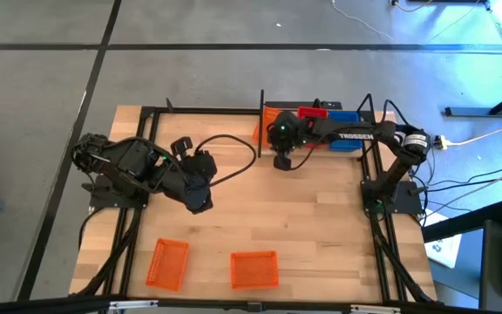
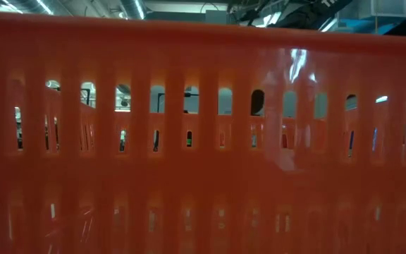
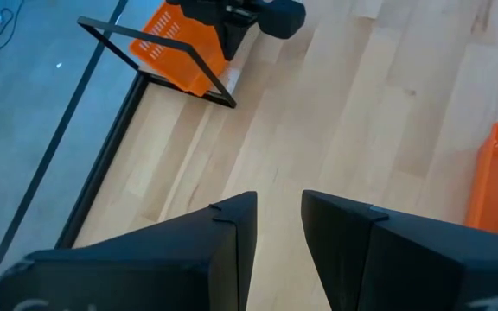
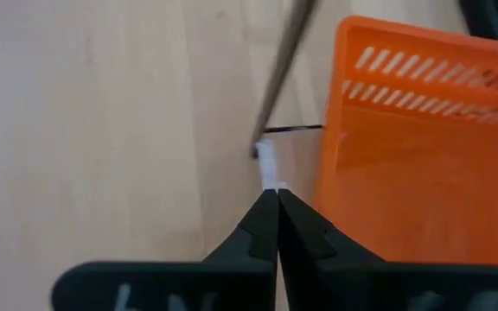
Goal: Stack baskets on shelf by color
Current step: Stack the right orange basket on top of the orange basket on the shelf
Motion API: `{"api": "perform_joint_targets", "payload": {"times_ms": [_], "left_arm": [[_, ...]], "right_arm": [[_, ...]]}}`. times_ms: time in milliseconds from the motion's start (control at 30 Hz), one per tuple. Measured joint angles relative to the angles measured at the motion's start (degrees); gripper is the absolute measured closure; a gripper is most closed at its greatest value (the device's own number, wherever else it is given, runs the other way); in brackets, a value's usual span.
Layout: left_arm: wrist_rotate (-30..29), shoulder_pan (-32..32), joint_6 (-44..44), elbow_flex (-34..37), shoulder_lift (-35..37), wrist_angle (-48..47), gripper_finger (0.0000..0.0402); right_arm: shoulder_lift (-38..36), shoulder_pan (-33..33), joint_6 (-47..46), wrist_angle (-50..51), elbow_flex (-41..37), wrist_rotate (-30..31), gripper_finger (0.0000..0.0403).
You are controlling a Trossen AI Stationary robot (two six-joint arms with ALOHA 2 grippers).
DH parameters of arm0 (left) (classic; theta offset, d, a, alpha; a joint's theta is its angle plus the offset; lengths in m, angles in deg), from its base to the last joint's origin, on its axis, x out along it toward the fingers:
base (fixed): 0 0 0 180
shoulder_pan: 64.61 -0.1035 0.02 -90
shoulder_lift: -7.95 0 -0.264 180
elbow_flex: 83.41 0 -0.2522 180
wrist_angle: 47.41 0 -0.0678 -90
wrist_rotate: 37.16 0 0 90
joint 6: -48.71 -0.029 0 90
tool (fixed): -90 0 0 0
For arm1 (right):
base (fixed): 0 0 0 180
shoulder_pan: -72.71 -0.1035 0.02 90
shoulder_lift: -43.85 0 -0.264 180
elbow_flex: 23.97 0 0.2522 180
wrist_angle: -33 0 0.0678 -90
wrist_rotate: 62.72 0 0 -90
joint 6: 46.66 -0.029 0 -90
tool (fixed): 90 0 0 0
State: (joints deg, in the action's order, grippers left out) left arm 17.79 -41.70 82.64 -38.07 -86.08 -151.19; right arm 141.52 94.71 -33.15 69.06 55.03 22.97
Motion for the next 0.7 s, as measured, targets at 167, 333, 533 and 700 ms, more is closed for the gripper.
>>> {"api": "perform_joint_targets", "payload": {"times_ms": [167,333,533,700], "left_arm": [[0.0,0.0,0.0,0.0,0.0,0.0,0.0315],[0.0,0.0,0.0,0.0,0.0,0.0,0.0316],[0.0,0.0,0.1,0.0,0.0,0.0,0.0316],[0.0,0.0,0.1,0.0,0.0,0.0,0.0316]], "right_arm": [[0.0,0.3,-2.8,0.0,0.0,0.4,0.0403],[0.0,0.3,-4.5,1.2,0.0,3.3,0.0403],[0.0,0.4,-4.4,5.4,0.0,6.7,0.0403],[-0.2,0.4,-4.3,6.5,0.5,2.5,0.0403]]}}
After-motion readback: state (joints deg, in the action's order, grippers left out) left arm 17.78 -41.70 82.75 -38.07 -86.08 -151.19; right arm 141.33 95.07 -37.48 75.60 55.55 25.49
